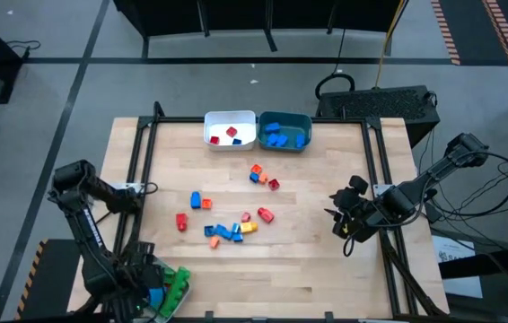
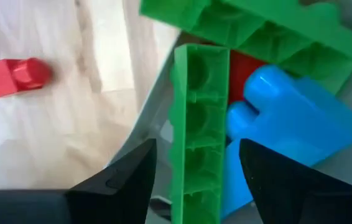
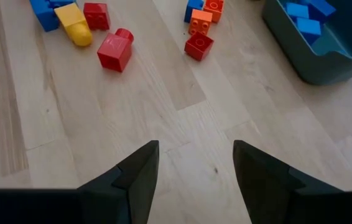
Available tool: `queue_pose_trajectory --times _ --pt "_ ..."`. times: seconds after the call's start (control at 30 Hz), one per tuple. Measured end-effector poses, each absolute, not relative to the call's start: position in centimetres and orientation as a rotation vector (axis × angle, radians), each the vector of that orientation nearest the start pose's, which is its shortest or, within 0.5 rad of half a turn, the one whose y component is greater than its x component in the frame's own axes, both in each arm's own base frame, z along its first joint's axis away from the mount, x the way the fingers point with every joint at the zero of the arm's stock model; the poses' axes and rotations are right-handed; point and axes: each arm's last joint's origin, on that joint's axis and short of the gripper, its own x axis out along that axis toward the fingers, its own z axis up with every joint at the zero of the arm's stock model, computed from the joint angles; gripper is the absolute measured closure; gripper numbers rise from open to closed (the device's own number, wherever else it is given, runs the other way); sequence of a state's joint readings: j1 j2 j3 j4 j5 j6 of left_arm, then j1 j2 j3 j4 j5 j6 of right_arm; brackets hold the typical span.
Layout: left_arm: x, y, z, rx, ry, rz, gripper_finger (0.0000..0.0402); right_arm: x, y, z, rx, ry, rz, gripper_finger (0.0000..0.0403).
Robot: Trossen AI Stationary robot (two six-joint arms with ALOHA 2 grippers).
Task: Sort blocks by size
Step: Put the red 1 stud game piece into the blue bin
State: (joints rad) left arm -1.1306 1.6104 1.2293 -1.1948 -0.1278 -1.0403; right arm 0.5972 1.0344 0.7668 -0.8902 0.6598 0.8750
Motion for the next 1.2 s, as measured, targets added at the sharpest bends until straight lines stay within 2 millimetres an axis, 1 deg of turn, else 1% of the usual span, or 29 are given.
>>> queue_pose_trajectory --times 0.07,0.13,0.2,0.23,0.37,0.43,0.5,0.53,0.6,0.63,0.77,0.87,0.93,1.07,1.2 --pt "12.7 -25.2 23.6 0.098 1.441 -0.019 0.0170 15.3 8.3 24.1 0.128 0.809 -0.437 0.0211" --pt "13.5 -24.8 23.7 0.093 1.398 0.018 0.0170 15.3 8.3 24.0 0.126 0.809 -0.438 0.0211" --pt "14.6 -24.1 24.1 0.091 1.330 0.092 0.0169 15.4 8.3 24.1 0.122 0.804 -0.442 0.0211" --pt "15.3 -23.6 24.4 0.077 1.293 0.156 0.0169 15.4 8.3 24.1 0.119 0.800 -0.446 0.0211" --pt "17.7 -20.3 25.3 0.059 1.122 0.497 0.0168 15.4 8.2 24.1 0.116 0.797 -0.449 0.0211" --pt "18.9 -18.3 25.5 0.025 1.076 0.658 0.0168 15.3 8.2 24.1 0.115 0.797 -0.450 0.0211" --pt "20.1 -16.2 25.6 -0.094 1.055 0.832 0.0168 15.3 8.2 24.1 0.115 0.798 -0.449 0.0211" --pt "20.7 -15.2 25.5 -0.182 1.046 0.922 0.0167 15.3 8.2 24.1 0.118 0.797 -0.451 0.0211" --pt "21.8 -13.3 25.0 -0.359 1.036 1.084 0.0167 15.3 8.2 24.1 0.119 0.796 -0.451 0.0211" --pt "22.1 -12.5 24.7 -0.414 1.045 1.135 0.0167 15.3 8.2 24.1 0.119 0.797 -0.451 0.0211" --pt "23.0 -10.2 23.4 -0.473 1.148 1.191 0.0167 15.3 8.2 24.1 0.100 0.801 -0.444 0.0211" --pt "22.9 -9.1 22.3 -0.507 1.235 1.228 0.0167 15.3 8.2 24.1 0.096 0.802 -0.442 0.0211" --pt "22.4 -8.9 21.6 -0.536 1.308 1.250 0.0167 15.3 8.2 24.1 0.096 0.802 -0.443 0.0211" --pt "21.4 -8.9 20.0 -0.597 1.367 1.332 0.0167 15.3 8.2 24.1 0.091 0.803 -0.440 0.0211" --pt "21.4 -9.2 18.4 -0.688 1.370 1.290 0.0167 15.3 8.2 24.1 0.077 0.806 -0.435 0.0211"
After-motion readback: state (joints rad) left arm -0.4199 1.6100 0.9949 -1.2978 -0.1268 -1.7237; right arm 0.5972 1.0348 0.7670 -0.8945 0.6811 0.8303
